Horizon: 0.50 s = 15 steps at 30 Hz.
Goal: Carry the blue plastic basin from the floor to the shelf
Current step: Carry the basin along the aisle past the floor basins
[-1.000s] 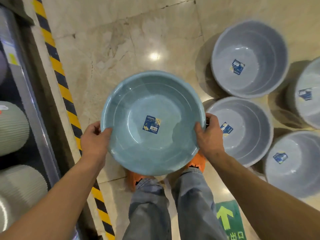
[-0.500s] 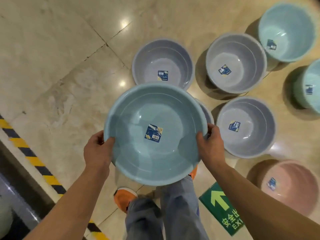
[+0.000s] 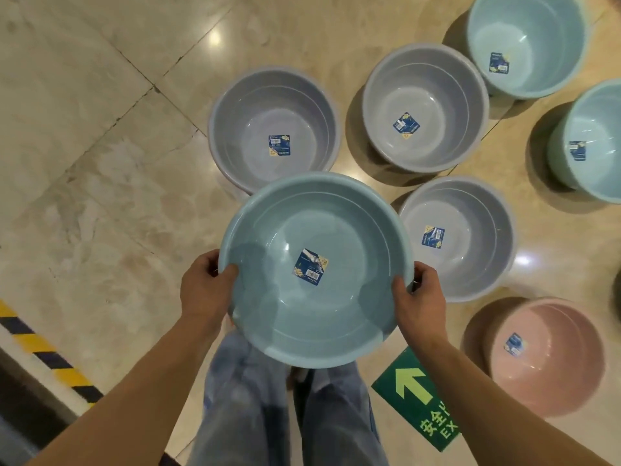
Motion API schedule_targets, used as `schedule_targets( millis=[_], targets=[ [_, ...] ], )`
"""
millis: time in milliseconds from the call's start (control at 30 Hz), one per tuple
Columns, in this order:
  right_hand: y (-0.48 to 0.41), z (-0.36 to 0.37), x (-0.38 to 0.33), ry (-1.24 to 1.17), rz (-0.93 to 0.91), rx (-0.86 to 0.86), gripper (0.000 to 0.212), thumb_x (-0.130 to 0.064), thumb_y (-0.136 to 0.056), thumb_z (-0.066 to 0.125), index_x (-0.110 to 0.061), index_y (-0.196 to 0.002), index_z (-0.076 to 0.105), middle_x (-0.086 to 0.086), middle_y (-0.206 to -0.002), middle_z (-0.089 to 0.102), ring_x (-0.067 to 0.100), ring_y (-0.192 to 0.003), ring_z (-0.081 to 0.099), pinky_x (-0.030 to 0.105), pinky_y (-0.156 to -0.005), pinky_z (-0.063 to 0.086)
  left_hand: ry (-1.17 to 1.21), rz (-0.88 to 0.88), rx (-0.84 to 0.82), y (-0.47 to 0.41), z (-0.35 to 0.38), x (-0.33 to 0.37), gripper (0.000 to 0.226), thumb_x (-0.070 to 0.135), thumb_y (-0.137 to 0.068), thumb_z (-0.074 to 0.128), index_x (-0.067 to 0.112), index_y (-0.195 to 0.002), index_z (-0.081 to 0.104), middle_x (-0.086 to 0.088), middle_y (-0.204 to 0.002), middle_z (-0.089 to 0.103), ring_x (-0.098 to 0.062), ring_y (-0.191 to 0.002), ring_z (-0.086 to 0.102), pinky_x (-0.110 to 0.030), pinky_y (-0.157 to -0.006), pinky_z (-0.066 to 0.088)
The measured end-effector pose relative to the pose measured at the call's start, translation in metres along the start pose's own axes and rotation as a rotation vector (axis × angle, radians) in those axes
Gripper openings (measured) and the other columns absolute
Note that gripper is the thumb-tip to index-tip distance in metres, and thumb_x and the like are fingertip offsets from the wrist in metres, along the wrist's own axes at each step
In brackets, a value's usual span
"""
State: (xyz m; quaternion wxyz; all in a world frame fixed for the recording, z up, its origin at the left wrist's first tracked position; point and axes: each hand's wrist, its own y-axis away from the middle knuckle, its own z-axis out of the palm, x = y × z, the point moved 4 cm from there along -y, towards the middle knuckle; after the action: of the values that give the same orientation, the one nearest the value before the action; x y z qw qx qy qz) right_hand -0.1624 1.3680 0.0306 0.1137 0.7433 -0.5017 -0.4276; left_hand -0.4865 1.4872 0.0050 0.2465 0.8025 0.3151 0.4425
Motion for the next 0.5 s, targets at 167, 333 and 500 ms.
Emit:
schedule_targets(
  millis=[167,333,500],
  targets=[
    [-0.025,0.018,0.023,-0.041,0.055,0.043,0.034,-0.024,-0.103,0.058,-0.018,-0.135,0.051,-0.002,-0.107,0.058,0.010,-0.083,0.056,0.026,-0.071,0.052,-0.090,-0.003,-0.051,-0.030,0.028,-0.015,0.032,0.012,-0.086,0.065,0.024,-0.115,0.070,0.007,-0.102,0.073,-0.024,-0.096,0.070,-0.045,-0.086,0.060],
    [-0.046,0.041,0.051,-0.065,0.134,0.081,0.035,-0.019,-0.100,0.058,-0.014,-0.135,0.054,-0.002,-0.106,0.058,0.020,-0.092,0.057,0.040,-0.081,0.052,-0.180,0.003,-0.084,-0.060,0.053,-0.027,0.038,0.011,-0.088,0.064,0.018,-0.125,0.070,-0.001,-0.110,0.073,-0.025,-0.099,0.070,-0.037,-0.080,0.057],
    [-0.059,0.067,0.070,-0.111,0.177,0.094,0.034,-0.018,-0.100,0.060,-0.016,-0.134,0.056,-0.012,-0.096,0.059,0.011,-0.082,0.058,0.036,-0.077,0.049,-0.284,0.026,-0.091,-0.089,0.066,-0.032,0.041,0.020,-0.085,0.063,0.024,-0.125,0.070,0.003,-0.109,0.074,-0.022,-0.098,0.069,-0.039,-0.084,0.058]
  ],
)
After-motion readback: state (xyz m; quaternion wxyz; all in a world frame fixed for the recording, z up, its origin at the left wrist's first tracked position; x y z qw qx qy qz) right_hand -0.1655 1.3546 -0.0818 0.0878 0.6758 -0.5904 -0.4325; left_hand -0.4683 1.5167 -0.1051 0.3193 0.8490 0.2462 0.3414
